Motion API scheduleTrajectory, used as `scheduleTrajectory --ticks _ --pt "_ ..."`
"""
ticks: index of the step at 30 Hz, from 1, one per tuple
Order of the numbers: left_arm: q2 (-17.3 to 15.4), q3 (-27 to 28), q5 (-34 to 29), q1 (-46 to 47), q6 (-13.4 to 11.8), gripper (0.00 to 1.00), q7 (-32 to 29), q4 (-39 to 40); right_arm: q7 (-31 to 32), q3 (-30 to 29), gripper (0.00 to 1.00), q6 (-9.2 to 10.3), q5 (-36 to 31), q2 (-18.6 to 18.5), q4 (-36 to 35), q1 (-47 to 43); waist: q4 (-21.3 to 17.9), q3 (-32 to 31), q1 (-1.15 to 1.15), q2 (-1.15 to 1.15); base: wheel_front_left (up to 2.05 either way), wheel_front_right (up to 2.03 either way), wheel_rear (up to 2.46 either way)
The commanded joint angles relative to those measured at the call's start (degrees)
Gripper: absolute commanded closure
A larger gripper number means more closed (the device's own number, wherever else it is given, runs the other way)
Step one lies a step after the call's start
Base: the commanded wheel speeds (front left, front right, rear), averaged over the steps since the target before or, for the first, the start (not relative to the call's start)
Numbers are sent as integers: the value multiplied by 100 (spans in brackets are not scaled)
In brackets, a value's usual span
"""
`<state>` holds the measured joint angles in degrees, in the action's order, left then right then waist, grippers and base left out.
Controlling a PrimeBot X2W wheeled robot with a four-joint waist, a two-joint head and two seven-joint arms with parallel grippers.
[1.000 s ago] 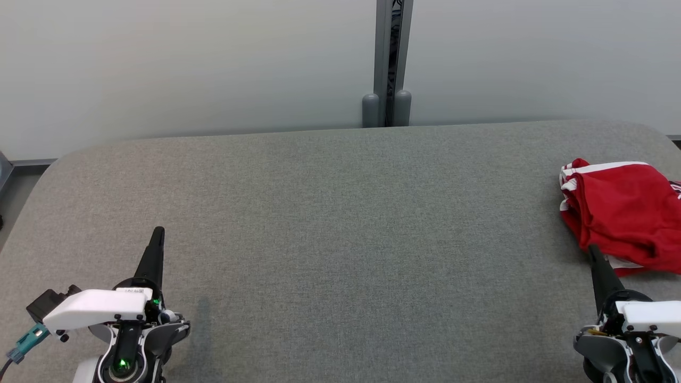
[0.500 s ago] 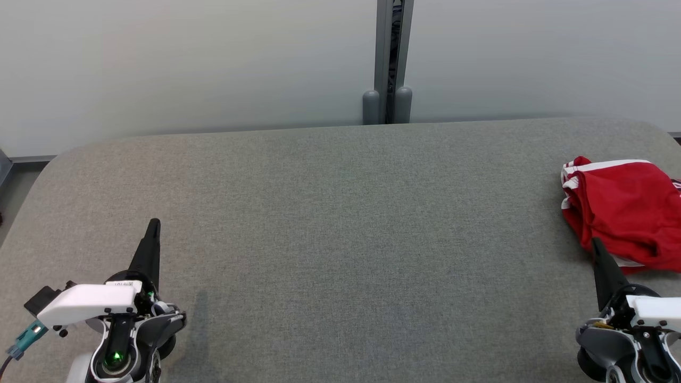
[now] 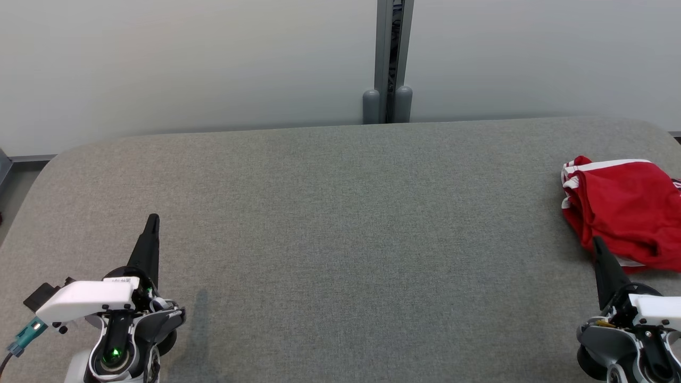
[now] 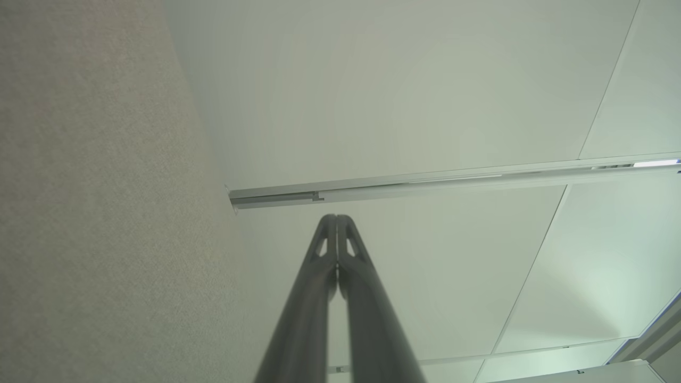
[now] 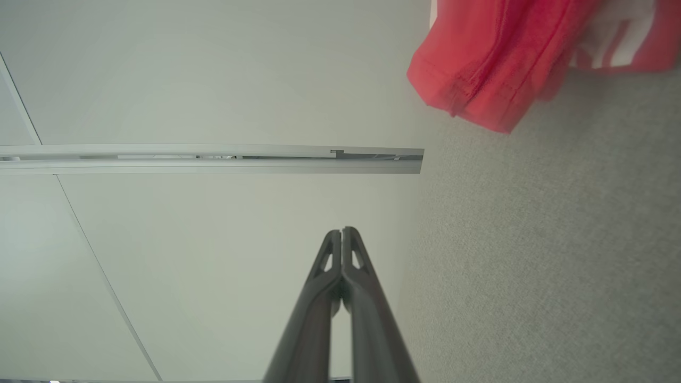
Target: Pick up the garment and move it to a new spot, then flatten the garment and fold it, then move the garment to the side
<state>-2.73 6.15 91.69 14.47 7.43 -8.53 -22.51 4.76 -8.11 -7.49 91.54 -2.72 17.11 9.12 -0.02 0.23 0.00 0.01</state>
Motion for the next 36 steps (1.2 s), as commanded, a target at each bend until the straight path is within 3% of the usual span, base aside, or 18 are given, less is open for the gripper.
scheduleTrajectory --ticks 1,36 --pt "-27 17 -8 46 24 100 -2 7 28 -1 100 0 49 -28 -8 56 0 0 0 -1 0 0 0" --pt "-28 16 -7 46 24 100 -1 8 26 0 100 0 45 -29 -8 56 0 0 0 -1 0 0 0"
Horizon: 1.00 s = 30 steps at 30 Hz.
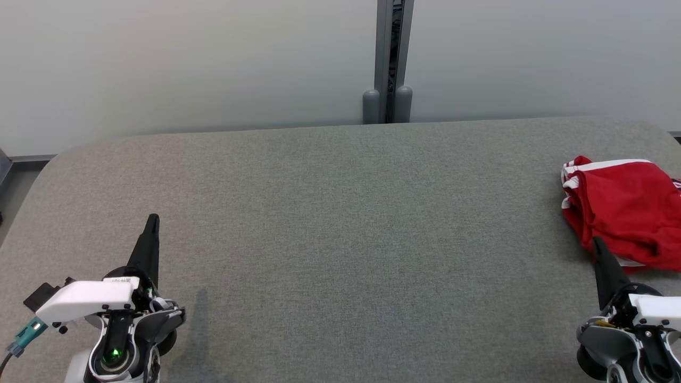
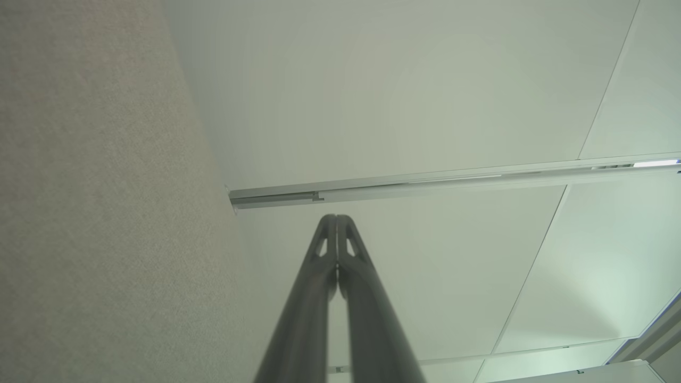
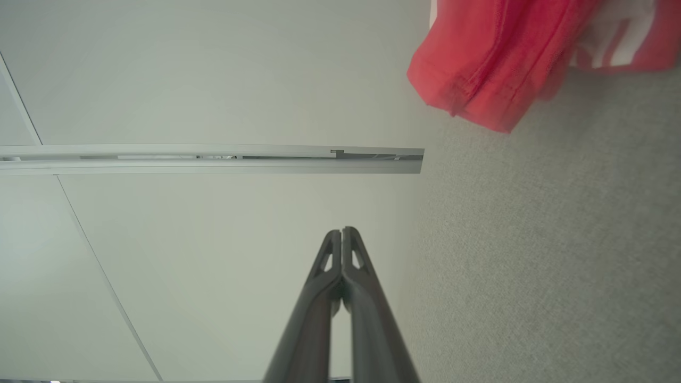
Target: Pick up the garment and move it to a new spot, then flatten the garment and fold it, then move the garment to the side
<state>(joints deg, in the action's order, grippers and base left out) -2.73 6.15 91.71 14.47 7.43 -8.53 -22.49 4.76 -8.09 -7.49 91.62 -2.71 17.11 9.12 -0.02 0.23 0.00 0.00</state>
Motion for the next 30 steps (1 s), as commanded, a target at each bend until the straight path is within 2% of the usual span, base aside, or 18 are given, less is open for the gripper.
scheduleTrajectory --ticks 1,30 --pt "-28 16 -10 46 24 100 -1 6 26 0 100 0 37 -30 -8 56 0 0 0 0 0 0 0" --pt "-28 15 -9 45 24 100 -1 7 24 0 100 0 35 -30 -8 56 0 0 0 0 0 0 0"
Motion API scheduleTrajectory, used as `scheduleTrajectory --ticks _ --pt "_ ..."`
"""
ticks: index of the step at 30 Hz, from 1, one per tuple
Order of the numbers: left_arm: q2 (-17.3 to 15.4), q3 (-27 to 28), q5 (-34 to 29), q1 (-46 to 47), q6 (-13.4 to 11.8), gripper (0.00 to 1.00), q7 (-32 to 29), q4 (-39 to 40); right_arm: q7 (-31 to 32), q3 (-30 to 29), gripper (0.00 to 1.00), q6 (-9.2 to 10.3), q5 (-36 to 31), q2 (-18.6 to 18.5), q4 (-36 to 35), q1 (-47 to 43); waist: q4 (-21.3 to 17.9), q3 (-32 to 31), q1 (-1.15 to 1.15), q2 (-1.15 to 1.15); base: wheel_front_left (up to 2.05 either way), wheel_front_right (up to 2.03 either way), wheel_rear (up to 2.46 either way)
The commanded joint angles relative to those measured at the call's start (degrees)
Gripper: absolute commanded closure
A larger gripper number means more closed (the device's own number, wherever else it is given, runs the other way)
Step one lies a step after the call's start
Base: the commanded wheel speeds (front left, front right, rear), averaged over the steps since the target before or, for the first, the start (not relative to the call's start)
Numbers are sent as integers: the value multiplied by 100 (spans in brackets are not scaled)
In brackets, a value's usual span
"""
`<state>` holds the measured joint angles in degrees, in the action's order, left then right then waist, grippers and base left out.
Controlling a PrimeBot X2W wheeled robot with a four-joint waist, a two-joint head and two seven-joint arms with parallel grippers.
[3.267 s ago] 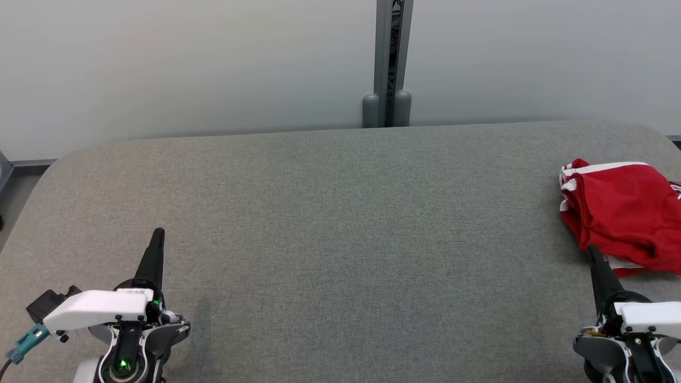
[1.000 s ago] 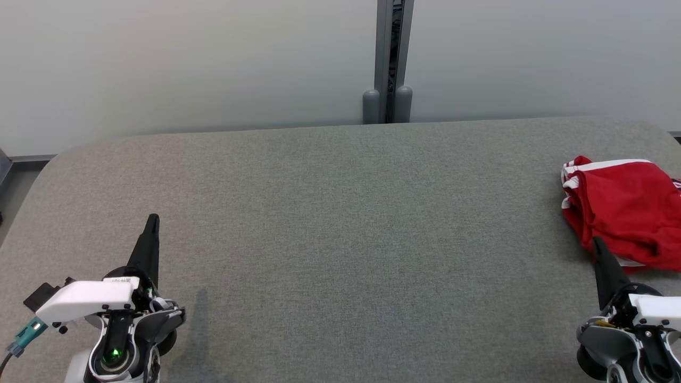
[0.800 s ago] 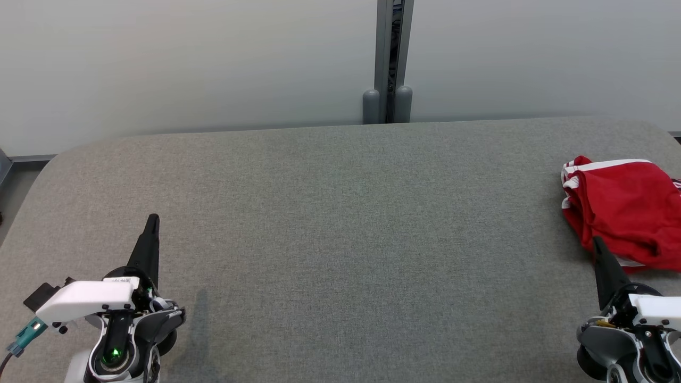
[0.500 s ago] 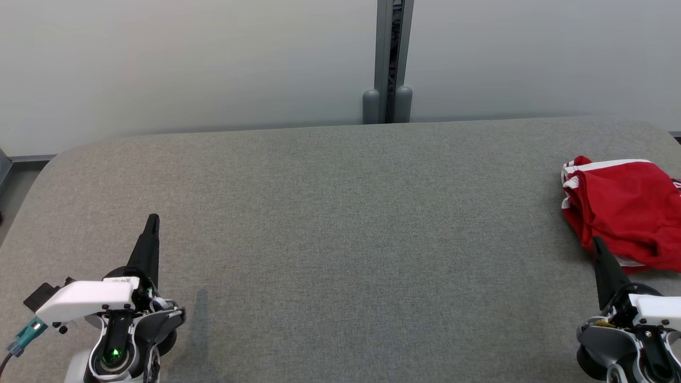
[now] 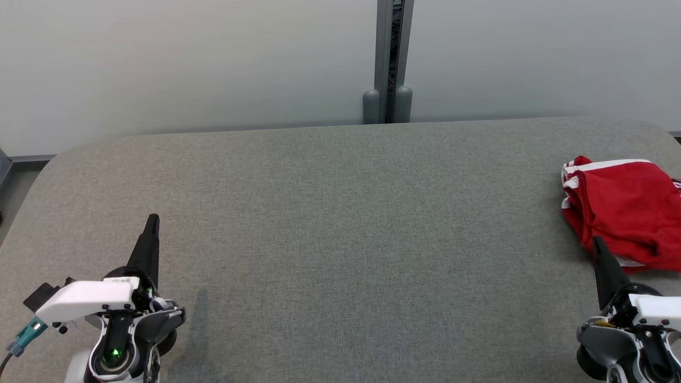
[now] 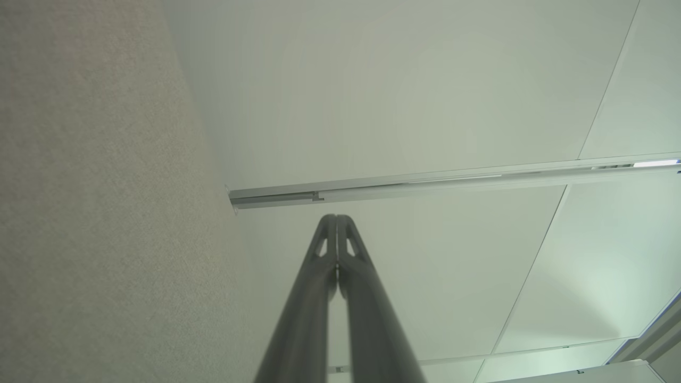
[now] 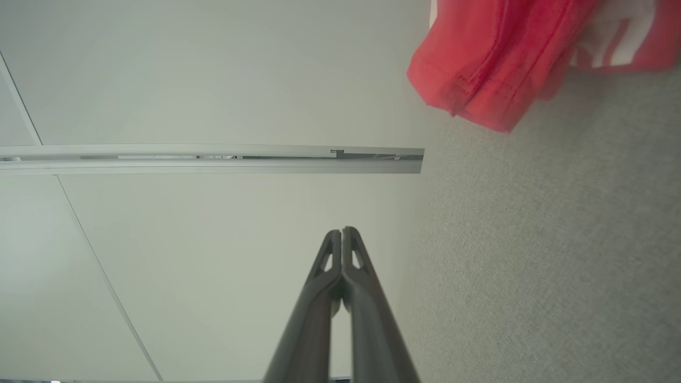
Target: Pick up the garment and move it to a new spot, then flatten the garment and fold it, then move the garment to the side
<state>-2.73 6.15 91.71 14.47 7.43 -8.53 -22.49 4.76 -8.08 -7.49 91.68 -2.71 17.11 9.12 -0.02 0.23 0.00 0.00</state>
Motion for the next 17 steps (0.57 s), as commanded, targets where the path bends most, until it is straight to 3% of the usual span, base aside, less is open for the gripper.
scheduleTrajectory --ticks 1,17 --pt "-28 15 -9 45 24 100 -1 7 24 -1 100 0 30 -30 -8 56 0 0 0 0 0 0 0" --pt "-28 15 -9 45 24 100 -1 8 24 0 100 0 30 -30 -8 56 0 0 0 0 0 0 0"
